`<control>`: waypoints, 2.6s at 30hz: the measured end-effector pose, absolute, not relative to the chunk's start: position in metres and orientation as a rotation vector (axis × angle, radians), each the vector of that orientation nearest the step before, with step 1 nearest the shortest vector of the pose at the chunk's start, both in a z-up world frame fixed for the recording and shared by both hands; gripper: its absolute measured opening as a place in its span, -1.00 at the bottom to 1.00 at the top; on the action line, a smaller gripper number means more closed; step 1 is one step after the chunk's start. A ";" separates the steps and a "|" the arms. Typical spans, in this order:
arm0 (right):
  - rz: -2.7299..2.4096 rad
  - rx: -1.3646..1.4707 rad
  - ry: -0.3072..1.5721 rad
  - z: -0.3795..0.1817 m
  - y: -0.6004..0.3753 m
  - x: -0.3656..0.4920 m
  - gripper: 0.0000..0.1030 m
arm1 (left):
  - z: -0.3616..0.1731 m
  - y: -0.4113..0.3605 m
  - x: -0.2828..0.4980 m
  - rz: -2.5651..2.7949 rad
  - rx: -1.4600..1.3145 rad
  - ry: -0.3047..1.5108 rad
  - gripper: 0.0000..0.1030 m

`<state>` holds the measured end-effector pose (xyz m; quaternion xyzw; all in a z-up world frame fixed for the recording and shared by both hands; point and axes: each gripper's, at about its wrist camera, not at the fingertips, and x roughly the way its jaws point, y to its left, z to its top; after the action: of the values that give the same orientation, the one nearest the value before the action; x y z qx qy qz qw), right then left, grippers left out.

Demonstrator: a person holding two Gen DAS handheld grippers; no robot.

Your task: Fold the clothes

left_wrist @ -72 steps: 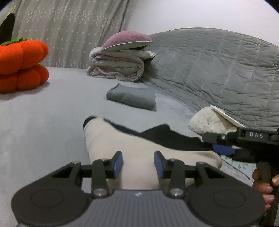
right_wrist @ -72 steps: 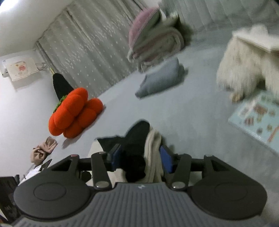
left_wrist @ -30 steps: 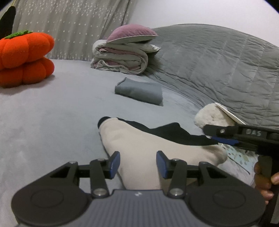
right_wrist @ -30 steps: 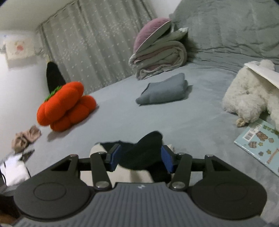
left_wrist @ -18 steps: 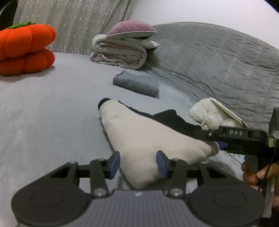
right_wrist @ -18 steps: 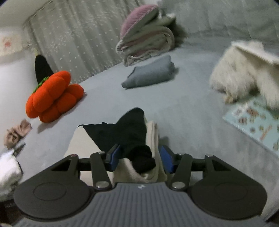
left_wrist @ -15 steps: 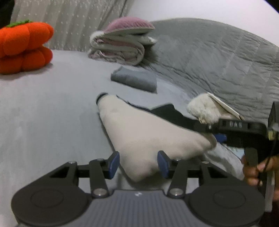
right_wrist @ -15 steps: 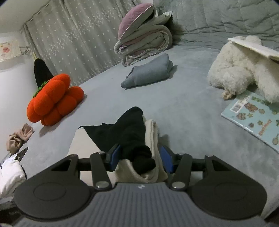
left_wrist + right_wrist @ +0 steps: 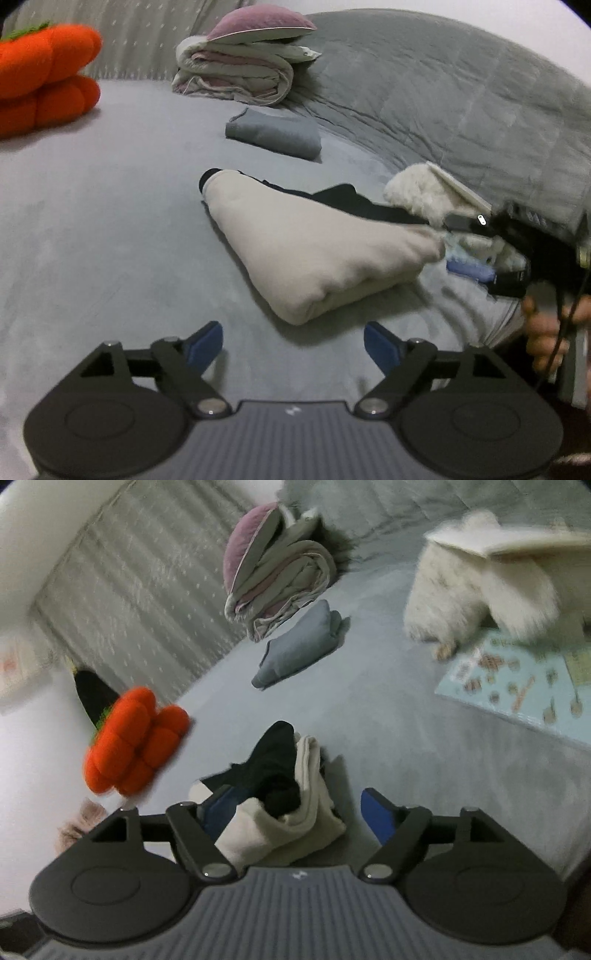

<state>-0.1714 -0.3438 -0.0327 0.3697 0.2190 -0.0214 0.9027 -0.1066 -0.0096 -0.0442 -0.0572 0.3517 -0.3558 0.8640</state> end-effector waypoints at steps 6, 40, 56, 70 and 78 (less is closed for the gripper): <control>0.030 0.986 0.439 -0.048 -0.360 -0.181 0.57 | -0.050 0.002 -0.064 -0.742 -0.363 0.818 0.72; 0.172 0.992 0.772 -0.047 -0.408 -0.110 0.77 | -0.095 -0.024 0.018 -0.801 -0.677 0.987 0.36; 0.284 0.891 0.819 -0.039 -0.398 -0.061 -0.10 | -0.070 -0.050 0.029 -0.807 -0.595 0.947 -0.23; 0.197 0.824 0.608 0.014 -0.425 0.027 -0.13 | 0.015 -0.131 0.144 -0.791 -0.533 0.791 -0.24; 0.102 0.817 0.417 0.021 -0.444 0.089 -0.13 | 0.032 -0.184 0.243 -0.767 -0.539 0.712 -0.24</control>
<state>0.0895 -0.4440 0.0211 0.3942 0.2011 0.0494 0.8954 0.2431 -0.1838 0.0323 -0.2541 0.3358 -0.3619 0.8317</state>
